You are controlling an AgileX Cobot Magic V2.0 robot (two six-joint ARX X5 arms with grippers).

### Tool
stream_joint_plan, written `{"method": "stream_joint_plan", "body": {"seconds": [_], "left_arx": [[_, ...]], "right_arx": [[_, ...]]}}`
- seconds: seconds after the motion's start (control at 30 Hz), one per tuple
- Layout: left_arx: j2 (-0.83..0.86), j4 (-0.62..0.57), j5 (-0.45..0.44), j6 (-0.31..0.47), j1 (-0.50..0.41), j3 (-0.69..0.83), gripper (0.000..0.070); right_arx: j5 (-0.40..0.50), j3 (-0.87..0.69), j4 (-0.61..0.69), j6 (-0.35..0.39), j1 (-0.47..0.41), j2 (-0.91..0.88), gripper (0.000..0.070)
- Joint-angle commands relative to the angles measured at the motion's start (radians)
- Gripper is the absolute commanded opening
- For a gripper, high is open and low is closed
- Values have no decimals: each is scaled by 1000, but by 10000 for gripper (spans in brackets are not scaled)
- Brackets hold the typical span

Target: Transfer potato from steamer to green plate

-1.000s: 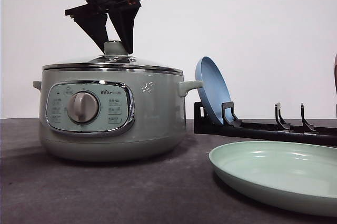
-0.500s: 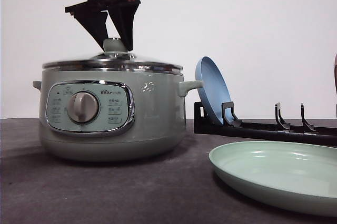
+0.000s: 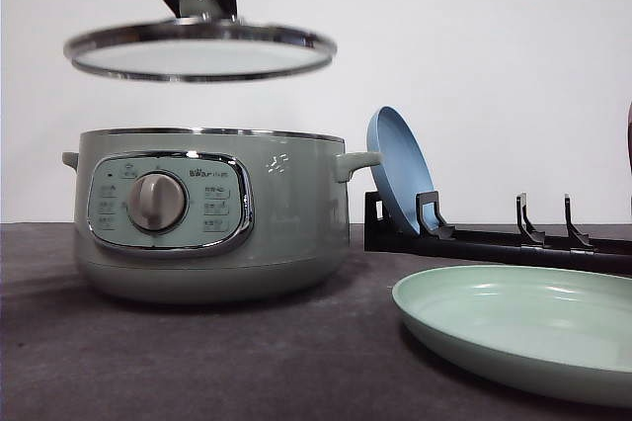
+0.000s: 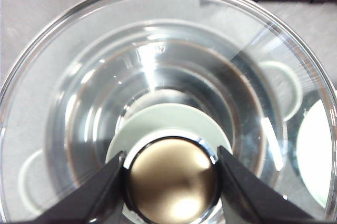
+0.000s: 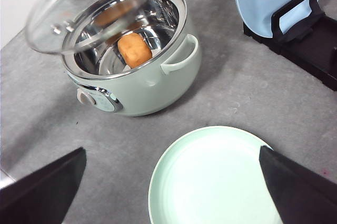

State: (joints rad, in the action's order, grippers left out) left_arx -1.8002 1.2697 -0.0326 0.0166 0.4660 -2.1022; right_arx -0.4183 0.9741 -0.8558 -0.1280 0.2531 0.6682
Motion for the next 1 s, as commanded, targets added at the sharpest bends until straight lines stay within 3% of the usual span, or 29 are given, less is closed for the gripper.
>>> {"method": "stream_joint_plan", "body": {"seconds": [0.0,0.4,0.97], "left_arx": [[25,-26,-7,-2,5,-48,9],[50,-4,25,11,-63,-48,10],[50,-3,25,14,-390,-48,10]], "right_arx": [[0,13,6,-3,2,3,665],[0,13,6,-3,2,3,665],[0,13,2,6,2,3,665]]}}
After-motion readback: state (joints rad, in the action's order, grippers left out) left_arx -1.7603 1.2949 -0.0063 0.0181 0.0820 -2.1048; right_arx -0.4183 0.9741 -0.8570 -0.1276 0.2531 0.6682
